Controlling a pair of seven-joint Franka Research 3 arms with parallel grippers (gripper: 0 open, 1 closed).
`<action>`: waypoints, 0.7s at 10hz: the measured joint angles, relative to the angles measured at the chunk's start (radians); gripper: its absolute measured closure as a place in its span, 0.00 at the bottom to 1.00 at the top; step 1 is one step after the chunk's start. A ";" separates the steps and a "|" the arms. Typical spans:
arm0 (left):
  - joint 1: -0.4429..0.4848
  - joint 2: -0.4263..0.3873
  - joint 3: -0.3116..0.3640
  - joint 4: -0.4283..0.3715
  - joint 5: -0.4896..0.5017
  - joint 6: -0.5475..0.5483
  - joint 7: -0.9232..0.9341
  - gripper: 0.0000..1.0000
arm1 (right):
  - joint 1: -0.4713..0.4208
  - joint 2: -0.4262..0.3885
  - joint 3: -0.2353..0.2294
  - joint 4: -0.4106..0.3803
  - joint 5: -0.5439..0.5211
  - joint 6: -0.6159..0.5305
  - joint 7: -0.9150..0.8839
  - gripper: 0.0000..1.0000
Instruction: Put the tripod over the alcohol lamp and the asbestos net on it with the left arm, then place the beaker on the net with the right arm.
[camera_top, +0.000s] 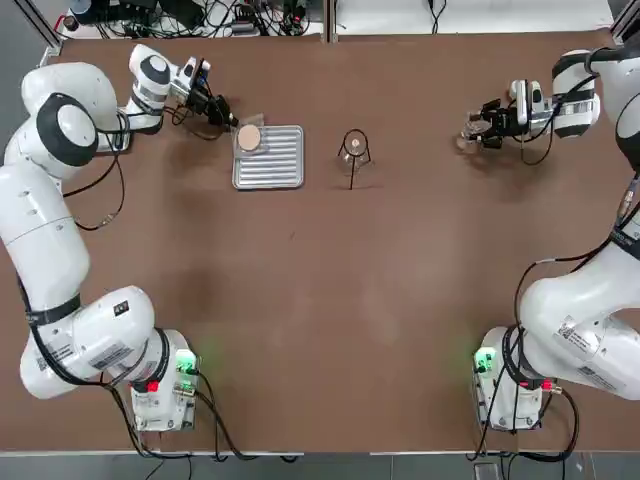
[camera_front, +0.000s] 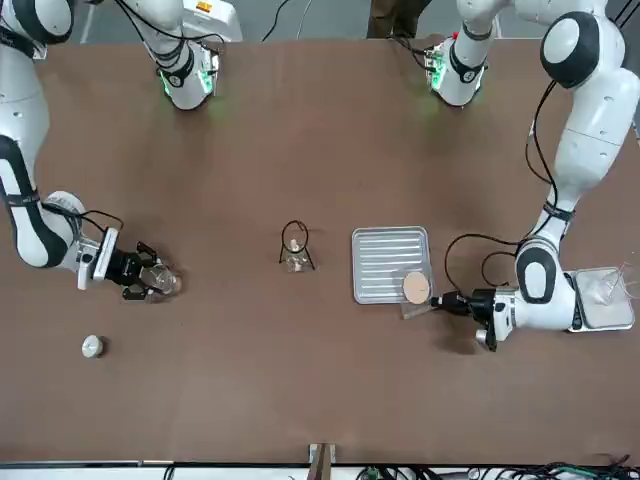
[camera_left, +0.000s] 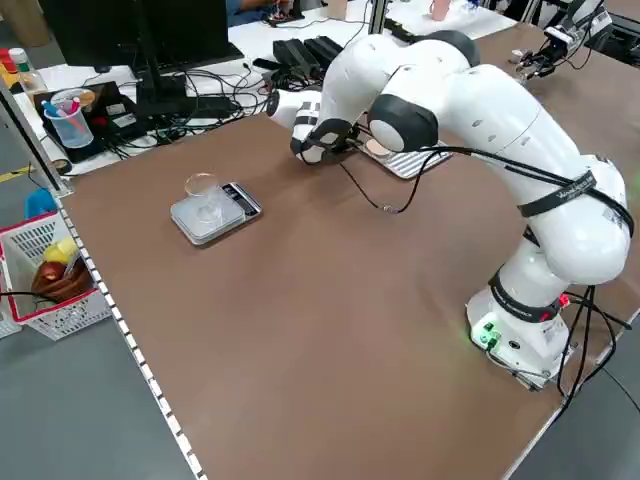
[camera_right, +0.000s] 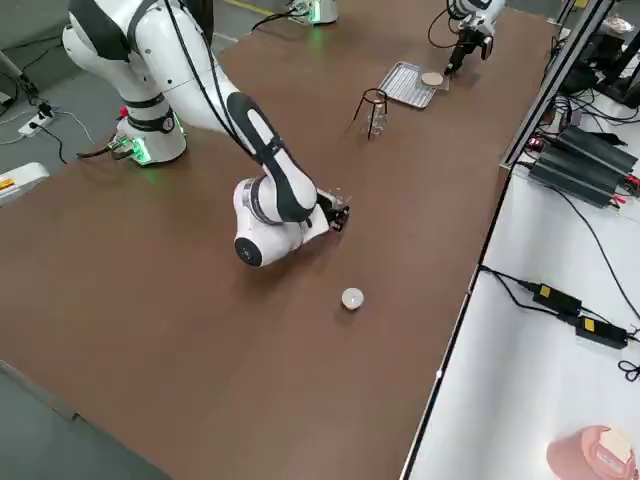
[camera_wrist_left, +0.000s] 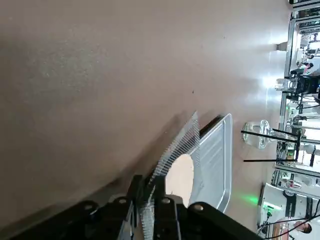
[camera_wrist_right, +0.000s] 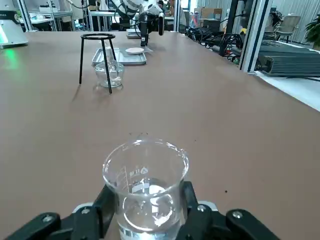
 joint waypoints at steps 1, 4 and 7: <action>0.004 0.000 0.000 0.002 0.000 -0.009 0.000 0.88 | 0.000 0.000 0.000 0.000 0.000 0.000 0.000 0.42; 0.022 -0.001 -0.005 0.012 0.000 -0.058 0.000 0.98 | 0.000 0.000 0.000 0.000 0.000 0.000 0.000 0.42; 0.048 -0.004 -0.041 0.017 -0.001 -0.085 -0.034 0.98 | 0.000 0.000 0.000 0.000 0.000 0.000 0.000 0.42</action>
